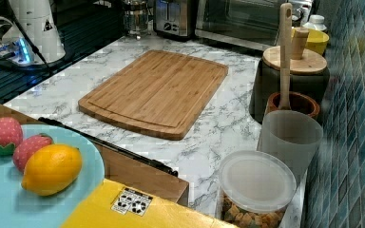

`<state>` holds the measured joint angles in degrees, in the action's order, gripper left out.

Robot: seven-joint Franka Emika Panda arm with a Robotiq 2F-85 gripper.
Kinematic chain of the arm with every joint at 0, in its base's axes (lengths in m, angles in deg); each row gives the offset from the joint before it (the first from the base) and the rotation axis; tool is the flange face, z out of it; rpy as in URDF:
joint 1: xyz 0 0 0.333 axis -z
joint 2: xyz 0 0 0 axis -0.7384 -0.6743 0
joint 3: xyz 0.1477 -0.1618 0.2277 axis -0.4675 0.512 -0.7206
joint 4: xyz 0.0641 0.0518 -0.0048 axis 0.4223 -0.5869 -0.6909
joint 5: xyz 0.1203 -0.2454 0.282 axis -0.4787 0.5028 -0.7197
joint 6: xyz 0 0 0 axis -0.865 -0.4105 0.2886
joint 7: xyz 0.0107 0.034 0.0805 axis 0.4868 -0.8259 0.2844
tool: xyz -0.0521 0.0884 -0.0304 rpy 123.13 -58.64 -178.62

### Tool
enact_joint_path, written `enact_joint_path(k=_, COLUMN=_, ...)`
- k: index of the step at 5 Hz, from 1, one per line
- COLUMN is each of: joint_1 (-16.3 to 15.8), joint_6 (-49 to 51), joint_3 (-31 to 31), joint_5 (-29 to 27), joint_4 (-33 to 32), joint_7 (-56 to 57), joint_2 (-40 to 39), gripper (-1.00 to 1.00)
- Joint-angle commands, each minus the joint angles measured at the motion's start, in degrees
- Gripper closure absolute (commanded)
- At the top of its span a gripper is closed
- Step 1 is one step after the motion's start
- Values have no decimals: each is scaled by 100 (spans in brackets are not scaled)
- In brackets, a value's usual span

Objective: Turn on the toaster.

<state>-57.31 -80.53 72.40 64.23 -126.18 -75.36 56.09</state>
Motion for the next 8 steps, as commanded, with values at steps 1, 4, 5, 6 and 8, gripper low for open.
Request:
enact_joint_path(k=1, joint_1=-420, joint_6=196, joint_3=-315, joint_5=-166, joint_4=-430, joint_7=-13, joint_2=275, gripper=100)
enact_joint_path(k=4, joint_1=-880, joint_6=109, joint_3=-514, joint_5=-670, joint_4=-918, joint_7=598, joint_2=727, gripper=100)
enact_joint_path(k=5, joint_1=-1054, joint_6=166, joint_3=-582, joint_5=-825, joint_4=-944, joint_7=909, joint_2=707, gripper=100)
enact_joint_path(k=6, joint_1=-1163, joint_6=108, joint_3=-622, joint_5=-956, joint_4=-1070, joint_7=1088, joint_2=752, gripper=100)
enact_joint_path(k=8, joint_1=-1157, joint_6=-315, joint_3=-662, joint_5=-1341, joint_4=-1400, joint_7=1427, joint_2=961, gripper=100)
